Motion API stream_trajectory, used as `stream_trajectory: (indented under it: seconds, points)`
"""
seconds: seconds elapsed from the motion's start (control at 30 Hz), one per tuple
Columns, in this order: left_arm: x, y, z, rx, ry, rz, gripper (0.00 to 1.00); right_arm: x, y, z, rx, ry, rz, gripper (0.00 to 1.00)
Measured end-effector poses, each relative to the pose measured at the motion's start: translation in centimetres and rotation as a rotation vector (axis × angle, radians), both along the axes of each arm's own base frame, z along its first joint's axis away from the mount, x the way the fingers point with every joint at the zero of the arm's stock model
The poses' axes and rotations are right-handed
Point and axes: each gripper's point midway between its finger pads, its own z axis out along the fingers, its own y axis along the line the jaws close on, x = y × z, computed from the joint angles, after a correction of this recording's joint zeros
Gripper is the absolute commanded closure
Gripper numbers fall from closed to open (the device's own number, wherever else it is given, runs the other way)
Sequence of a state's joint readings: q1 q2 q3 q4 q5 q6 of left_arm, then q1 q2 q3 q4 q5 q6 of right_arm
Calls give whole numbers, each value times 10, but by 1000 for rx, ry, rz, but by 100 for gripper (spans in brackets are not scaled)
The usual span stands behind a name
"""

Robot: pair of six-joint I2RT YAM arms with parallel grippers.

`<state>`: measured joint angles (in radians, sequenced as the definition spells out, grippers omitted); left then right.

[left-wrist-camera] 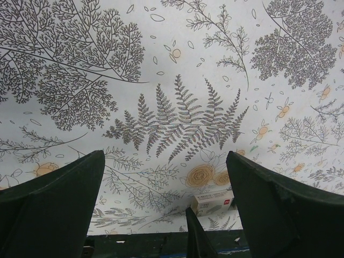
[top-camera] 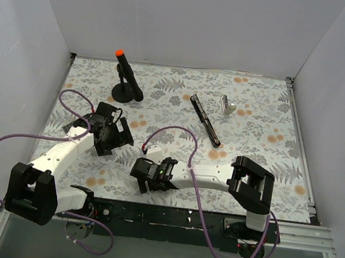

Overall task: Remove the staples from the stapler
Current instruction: Close the staple box at the center of the board.

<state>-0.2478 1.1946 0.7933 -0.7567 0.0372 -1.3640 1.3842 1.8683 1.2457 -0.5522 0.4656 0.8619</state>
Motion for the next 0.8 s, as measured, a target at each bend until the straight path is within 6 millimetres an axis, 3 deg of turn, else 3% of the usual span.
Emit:
stream_trajectory:
  seconds: [0.23, 0.43, 0.8]
  points:
    - [0, 0, 0, 0, -1, 0, 2, 0, 1, 0, 2, 1, 0, 10]
    - [0, 0, 0, 0, -1, 0, 2, 0, 6, 1, 22, 0, 7, 27]
    - [0, 0, 0, 0, -1, 0, 2, -1, 12, 0, 50, 3, 16, 44]
